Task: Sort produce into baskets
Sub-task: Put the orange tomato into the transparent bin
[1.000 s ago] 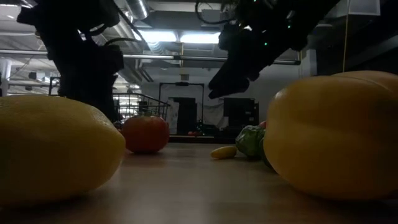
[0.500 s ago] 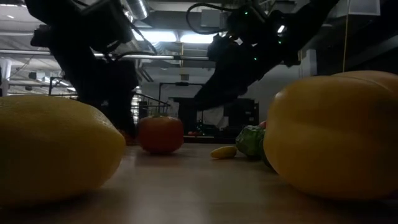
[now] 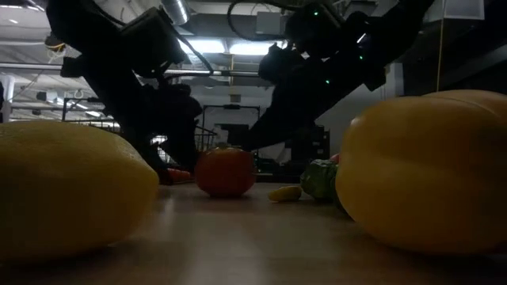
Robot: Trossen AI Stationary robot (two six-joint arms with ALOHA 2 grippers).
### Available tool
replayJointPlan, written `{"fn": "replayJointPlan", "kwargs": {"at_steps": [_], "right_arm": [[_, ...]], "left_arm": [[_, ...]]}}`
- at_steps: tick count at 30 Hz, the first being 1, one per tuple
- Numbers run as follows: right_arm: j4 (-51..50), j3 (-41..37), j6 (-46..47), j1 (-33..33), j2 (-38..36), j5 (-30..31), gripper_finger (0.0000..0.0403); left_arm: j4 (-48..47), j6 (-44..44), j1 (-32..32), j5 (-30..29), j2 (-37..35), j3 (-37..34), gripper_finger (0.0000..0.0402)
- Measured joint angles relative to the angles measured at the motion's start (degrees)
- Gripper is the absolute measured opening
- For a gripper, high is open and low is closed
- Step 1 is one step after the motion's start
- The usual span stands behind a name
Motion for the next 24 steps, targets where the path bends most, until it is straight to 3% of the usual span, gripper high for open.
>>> {"fn": "replayJointPlan", "kwargs": {"at_steps": [4,24], "right_arm": [[0.4,-0.1,0.0,0.8,0.1,3.2,0.0296],[0.5,-0.1,0.0,0.7,0.1,2.7,0.0296]], "left_arm": [[2.6,0.5,0.0,0.5,1.3,0.0,0.0400],[2.2,0.6,-0.5,0.7,1.5,0.0,0.0400]]}}
